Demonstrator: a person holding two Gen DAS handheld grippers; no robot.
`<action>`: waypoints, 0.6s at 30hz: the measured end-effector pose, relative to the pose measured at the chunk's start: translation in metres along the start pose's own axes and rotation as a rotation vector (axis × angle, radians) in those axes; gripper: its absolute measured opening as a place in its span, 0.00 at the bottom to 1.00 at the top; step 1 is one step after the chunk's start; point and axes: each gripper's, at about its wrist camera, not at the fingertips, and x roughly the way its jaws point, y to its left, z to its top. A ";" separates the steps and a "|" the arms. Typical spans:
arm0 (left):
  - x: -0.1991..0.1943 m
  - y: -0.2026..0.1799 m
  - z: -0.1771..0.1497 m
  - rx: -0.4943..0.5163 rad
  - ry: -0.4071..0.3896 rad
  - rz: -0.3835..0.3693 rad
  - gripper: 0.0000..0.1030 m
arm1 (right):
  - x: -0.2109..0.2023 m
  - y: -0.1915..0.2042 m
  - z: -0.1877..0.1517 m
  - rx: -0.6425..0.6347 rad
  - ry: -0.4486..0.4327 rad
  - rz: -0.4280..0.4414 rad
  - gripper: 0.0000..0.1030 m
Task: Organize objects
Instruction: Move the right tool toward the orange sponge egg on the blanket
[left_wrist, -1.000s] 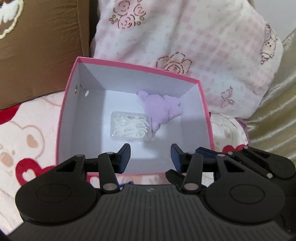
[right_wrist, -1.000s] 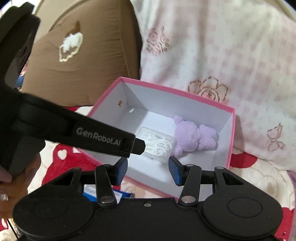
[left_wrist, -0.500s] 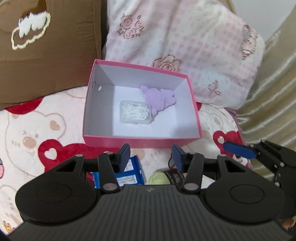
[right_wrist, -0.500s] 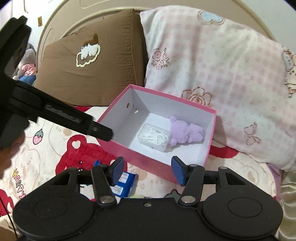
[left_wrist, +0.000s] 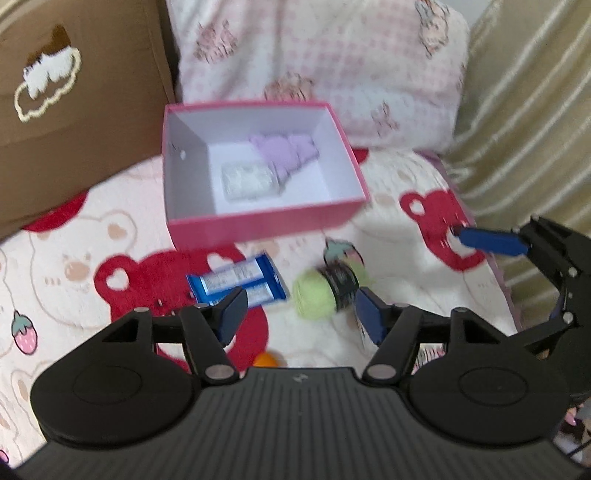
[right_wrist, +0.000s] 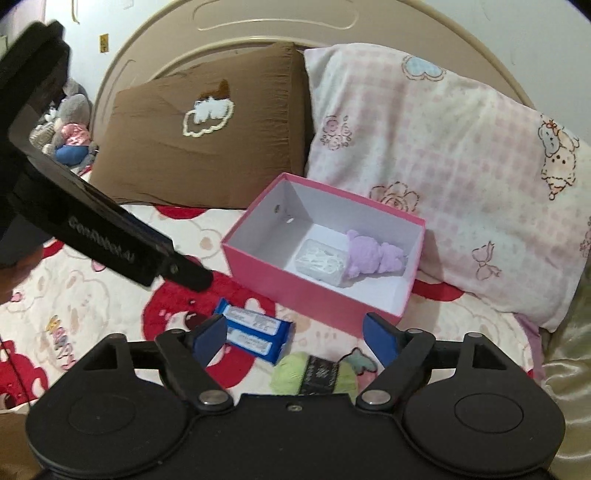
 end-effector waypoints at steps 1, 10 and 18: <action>-0.001 -0.001 -0.004 0.006 0.010 0.001 0.63 | -0.003 0.002 -0.003 0.004 -0.004 0.009 0.87; -0.020 0.002 -0.035 0.034 0.058 0.022 0.71 | -0.026 0.016 -0.026 0.063 -0.010 0.099 0.87; -0.023 -0.005 -0.052 0.108 0.067 0.002 0.82 | -0.037 0.019 -0.049 0.105 -0.033 0.161 0.87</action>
